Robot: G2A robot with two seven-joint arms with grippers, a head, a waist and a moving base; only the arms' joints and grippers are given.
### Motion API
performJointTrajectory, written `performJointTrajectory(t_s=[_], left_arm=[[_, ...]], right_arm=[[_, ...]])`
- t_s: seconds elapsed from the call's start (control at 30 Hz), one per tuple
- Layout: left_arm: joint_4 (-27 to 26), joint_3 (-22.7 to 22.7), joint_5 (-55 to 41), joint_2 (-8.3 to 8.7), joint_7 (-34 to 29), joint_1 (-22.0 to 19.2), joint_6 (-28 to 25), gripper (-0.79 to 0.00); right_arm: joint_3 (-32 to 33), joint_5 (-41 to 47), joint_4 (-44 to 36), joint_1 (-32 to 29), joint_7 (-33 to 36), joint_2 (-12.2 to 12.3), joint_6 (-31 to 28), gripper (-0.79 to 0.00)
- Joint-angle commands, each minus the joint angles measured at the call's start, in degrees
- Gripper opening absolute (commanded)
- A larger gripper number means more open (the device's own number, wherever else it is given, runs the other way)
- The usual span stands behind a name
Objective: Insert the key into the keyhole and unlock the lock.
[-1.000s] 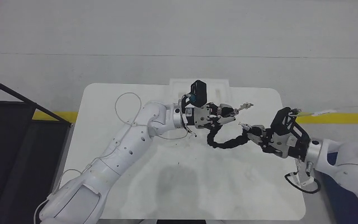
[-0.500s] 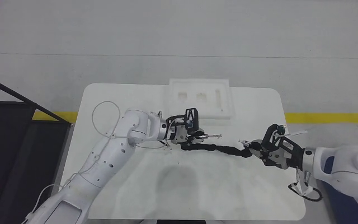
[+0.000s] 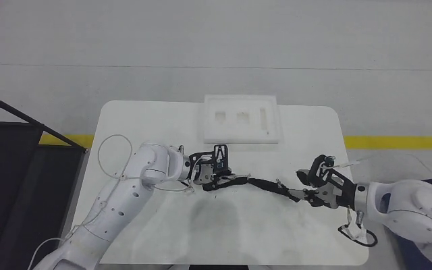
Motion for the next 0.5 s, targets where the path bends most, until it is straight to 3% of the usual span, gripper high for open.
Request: performJointTrajectory(t_s=[0.0, 0.23, 0.47], left_arm=[[0.15, 0.13, 0.86, 0.03, 1.17, 0.07, 0.18, 0.0], [1.16, -0.26, 2.23, -0.1, 7.39, -1.13, 1.38, 0.0], [0.33, -3.99, 1.28, -0.05, 15.98, -5.28, 0.96, 0.0]], right_arm=[[-0.33, 0.43, 0.37, 0.53, -0.37, -0.54, 0.22, -0.243], [-0.28, 4.05, 2.18, 1.95, -3.89, -2.25, 0.13, 0.0], [2.19, 7.43, 4.4, 2.19, -12.29, -3.34, -3.69, 0.0]])
